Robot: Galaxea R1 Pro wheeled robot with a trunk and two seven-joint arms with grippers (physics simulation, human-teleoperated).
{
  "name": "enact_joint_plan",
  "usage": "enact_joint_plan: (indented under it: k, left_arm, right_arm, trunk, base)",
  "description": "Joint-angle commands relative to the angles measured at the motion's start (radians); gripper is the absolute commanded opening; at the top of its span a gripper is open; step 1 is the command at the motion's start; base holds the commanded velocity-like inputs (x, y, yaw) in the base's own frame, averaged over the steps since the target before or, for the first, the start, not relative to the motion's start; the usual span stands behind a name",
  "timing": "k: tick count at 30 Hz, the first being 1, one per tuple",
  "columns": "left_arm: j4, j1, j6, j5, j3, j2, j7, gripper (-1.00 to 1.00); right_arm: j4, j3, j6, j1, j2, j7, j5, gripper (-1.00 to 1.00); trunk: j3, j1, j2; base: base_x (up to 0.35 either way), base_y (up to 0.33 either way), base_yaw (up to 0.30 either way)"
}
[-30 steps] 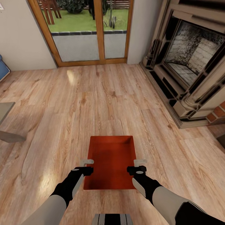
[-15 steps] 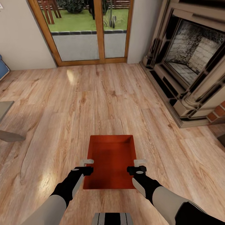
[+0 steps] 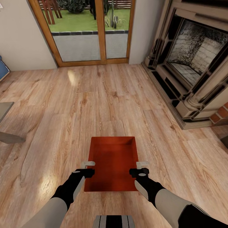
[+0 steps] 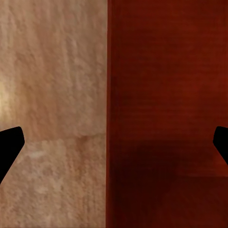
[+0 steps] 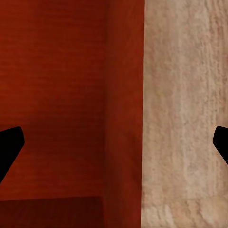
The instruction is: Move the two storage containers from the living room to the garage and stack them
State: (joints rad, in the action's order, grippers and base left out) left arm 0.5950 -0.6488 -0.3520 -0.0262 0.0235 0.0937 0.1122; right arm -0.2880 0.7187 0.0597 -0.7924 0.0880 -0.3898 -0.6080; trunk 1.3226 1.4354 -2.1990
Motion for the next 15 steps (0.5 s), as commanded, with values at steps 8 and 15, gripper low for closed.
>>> enact_joint_plan:
  k: [8,15]
  left_arm:
    - [0.002,0.000,-0.005,-0.003,0.003,0.000,0.006,1.00]
    - [0.001,0.000,-0.005,-0.005,0.003,0.000,0.006,1.00]
  right_arm:
    - [-0.002,0.008,0.006,-0.001,-0.001,-0.008,-0.004,1.00]
    - [-0.002,0.008,0.006,-0.001,-0.002,-0.008,-0.003,1.00]
  trunk:
    - [0.001,0.000,0.000]
    - [0.016,0.019,-0.035]
  base:
    - [0.000,0.000,0.000]
    - [0.000,0.000,0.000]
